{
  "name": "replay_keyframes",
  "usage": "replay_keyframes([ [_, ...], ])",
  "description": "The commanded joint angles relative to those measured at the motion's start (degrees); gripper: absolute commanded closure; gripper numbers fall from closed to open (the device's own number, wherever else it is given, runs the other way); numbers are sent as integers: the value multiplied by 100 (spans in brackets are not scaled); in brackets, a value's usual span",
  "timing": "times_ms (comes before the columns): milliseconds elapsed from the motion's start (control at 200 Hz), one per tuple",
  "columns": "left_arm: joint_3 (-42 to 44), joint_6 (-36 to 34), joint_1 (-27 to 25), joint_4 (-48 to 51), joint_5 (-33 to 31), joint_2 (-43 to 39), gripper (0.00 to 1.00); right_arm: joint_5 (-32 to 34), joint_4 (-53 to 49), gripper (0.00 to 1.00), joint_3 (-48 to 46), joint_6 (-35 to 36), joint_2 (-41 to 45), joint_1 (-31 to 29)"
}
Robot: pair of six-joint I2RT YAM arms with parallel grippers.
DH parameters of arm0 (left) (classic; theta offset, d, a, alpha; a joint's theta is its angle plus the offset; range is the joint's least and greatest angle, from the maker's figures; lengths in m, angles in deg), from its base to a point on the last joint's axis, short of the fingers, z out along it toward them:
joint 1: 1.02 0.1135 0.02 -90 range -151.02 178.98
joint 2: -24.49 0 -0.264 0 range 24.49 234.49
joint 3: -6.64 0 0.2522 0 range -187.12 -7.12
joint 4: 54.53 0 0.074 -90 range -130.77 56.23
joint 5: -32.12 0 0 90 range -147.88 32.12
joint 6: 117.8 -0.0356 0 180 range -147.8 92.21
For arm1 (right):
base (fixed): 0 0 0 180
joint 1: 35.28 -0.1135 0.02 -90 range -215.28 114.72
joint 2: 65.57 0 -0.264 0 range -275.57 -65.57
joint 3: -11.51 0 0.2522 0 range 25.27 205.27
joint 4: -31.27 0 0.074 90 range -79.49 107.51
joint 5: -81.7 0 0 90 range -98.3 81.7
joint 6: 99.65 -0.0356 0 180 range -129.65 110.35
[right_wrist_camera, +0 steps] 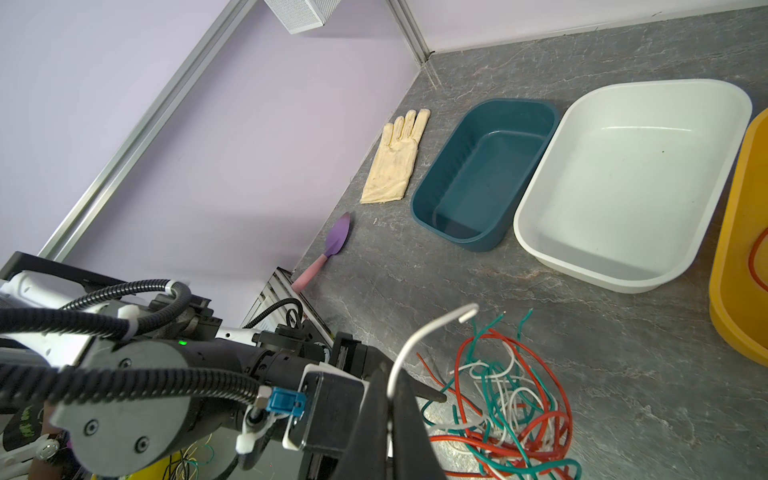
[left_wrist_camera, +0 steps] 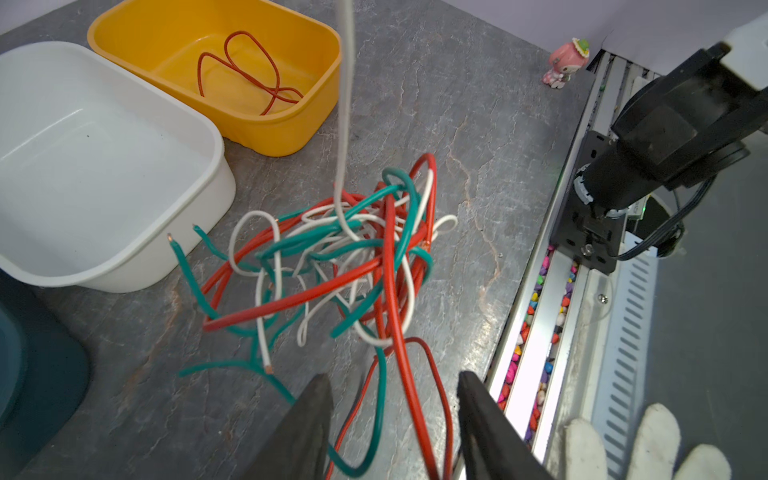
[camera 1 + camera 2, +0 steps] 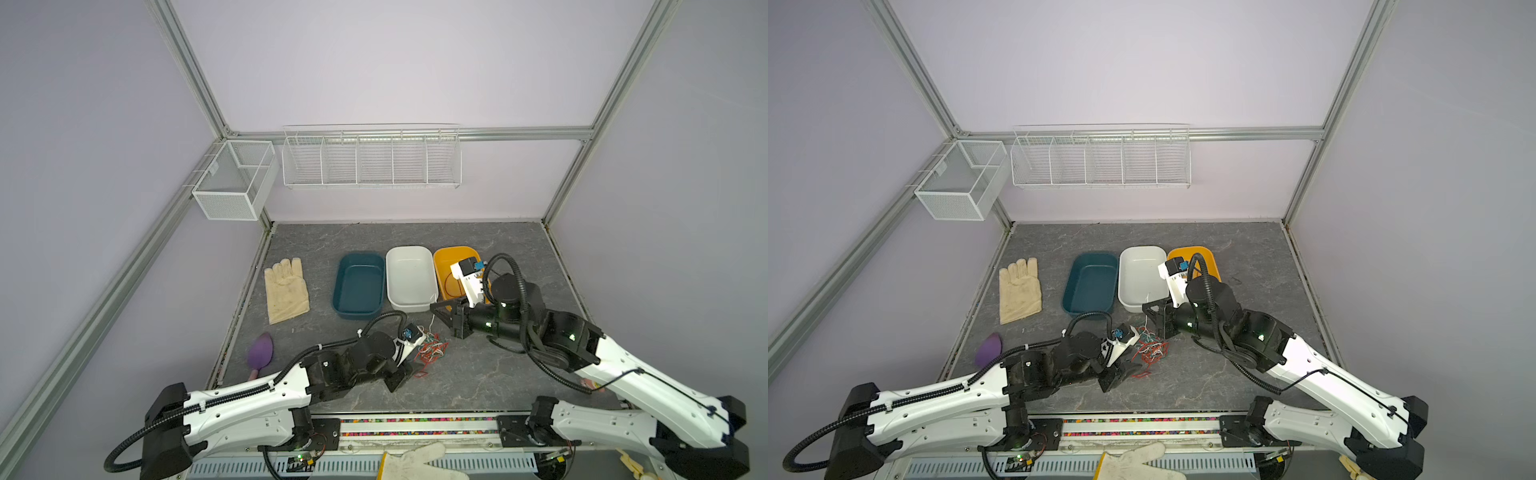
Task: Untangle the cables
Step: 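Grasp a red wire with the left gripper while the right holds the white wire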
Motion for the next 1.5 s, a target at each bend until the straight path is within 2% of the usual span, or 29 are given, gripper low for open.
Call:
replay_keyframes([
  [0, 86, 84, -30, -148, 95, -61, 61, 5, 195, 93, -76, -66, 67, -43],
  [65, 98, 84, -29, -144, 97, -50, 68, 13, 202, 93, -82, -65, 78, -46],
  [235, 106, 102, -29, -132, 86, -24, 72, 52, 196, 93, -94, -75, 69, -51],
  [520, 19, 65, -34, 17, -19, -135, 100, 289, 169, 93, -304, -58, 87, -54],
  [925, -612, 141, -34, 664, -402, -598, 100, 1149, 273, 93, -1453, -31, 71, 7],
  [1144, -1207, 260, -29, 839, -487, -604, 100, 989, 757, 93, -2154, -44, -63, 40],
  [1494, -2141, 249, -29, 1087, -779, -576, 100, 776, 1387, 93, -2683, -181, -549, 46],
])
